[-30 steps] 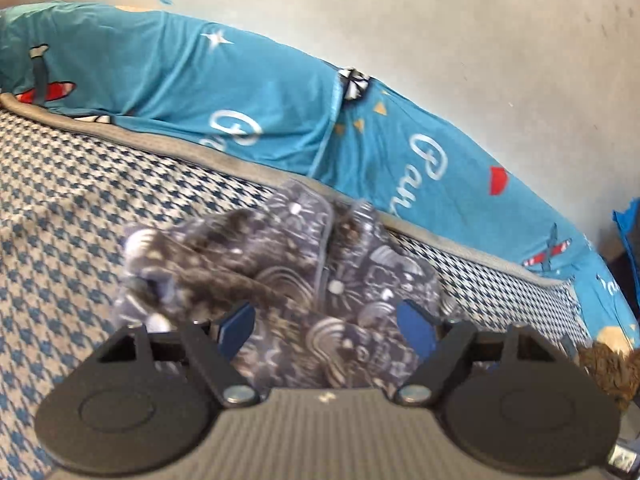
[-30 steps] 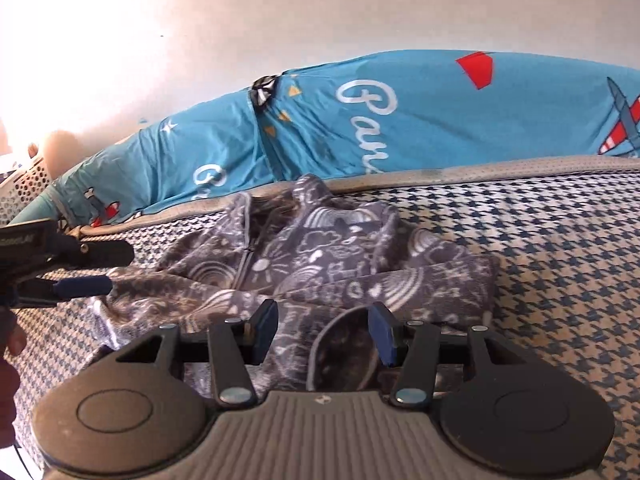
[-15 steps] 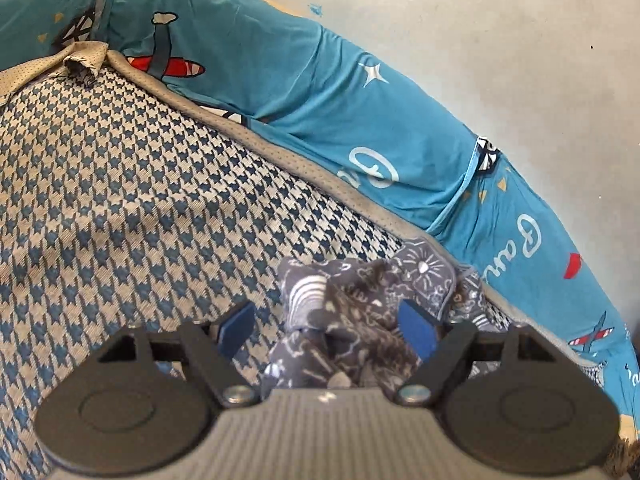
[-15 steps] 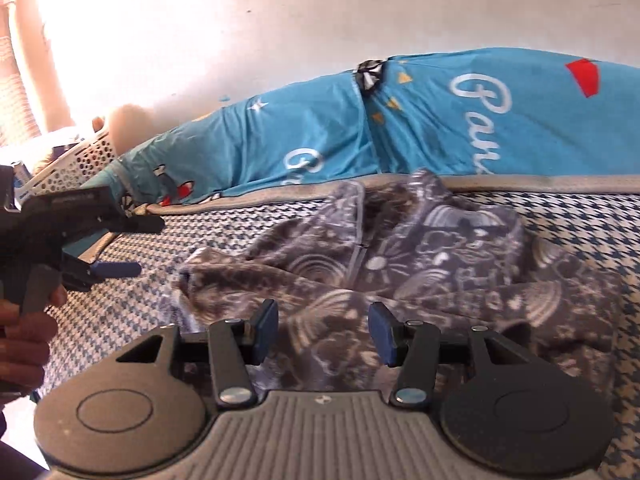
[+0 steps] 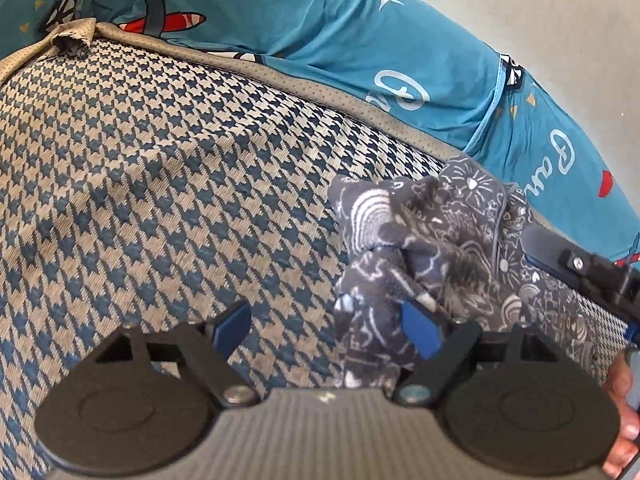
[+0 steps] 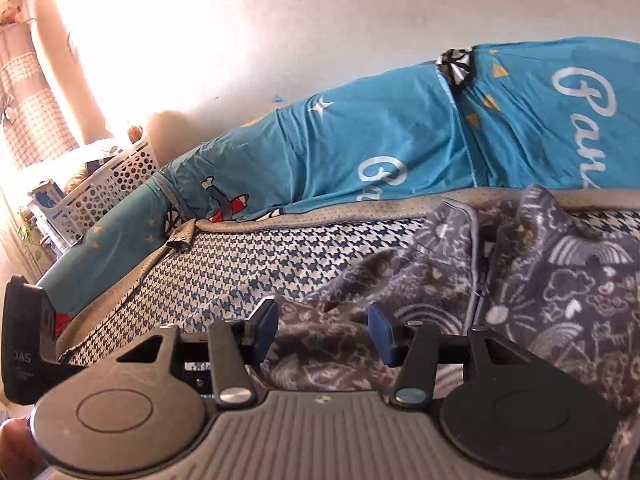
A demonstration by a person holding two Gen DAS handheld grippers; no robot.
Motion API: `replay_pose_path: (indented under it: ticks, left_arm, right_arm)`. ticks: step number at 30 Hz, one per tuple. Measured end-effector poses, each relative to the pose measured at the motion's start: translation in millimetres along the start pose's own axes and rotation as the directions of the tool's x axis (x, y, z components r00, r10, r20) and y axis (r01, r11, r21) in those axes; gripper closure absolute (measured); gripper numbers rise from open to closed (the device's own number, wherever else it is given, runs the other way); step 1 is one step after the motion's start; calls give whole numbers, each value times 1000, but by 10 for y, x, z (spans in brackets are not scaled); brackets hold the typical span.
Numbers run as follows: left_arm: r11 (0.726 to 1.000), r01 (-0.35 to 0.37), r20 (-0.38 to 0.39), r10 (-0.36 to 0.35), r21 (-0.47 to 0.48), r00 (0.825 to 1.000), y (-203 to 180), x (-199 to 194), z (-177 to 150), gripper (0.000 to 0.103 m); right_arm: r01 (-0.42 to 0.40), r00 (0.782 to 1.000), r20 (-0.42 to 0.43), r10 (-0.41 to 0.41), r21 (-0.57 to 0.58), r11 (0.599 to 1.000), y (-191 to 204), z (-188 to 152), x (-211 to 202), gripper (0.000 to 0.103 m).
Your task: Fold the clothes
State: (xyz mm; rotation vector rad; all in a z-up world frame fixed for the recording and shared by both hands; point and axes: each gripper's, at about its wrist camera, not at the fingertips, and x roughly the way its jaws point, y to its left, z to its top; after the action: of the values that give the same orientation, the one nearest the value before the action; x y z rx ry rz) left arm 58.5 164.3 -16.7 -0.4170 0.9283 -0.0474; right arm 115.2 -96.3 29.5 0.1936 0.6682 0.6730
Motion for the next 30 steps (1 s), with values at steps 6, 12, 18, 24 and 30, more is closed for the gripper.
replay_pose_path:
  ticks: [6,12,18,24,30]
  left_arm:
    - [1000,-13,-25,13,15,1000,-46,115,-66,15]
    - [999,-27,-44,29,33,999,-92,180,-125,15]
    - [998,-31,-41,33,49,999,-102,175,-180,15]
    - [997,-41,-36,44,60,998,-129,180,-199,13]
    - [996,-55,-31,57,67,998,-156,176,-202,12]
  right_arm:
    - [-42,998,-42,38,-97,994,187,83,416,54]
    - [-46,996,-84,29,-208,977,374,42,746,54]
    - [-59,995,-99,33,-281,958,517,41,966,54]
    - [-36,989,-144,-18,-362,932,558,-36,1181,63]
    - [-56,990,-141,10,-330,942,440,-65,1247,96]
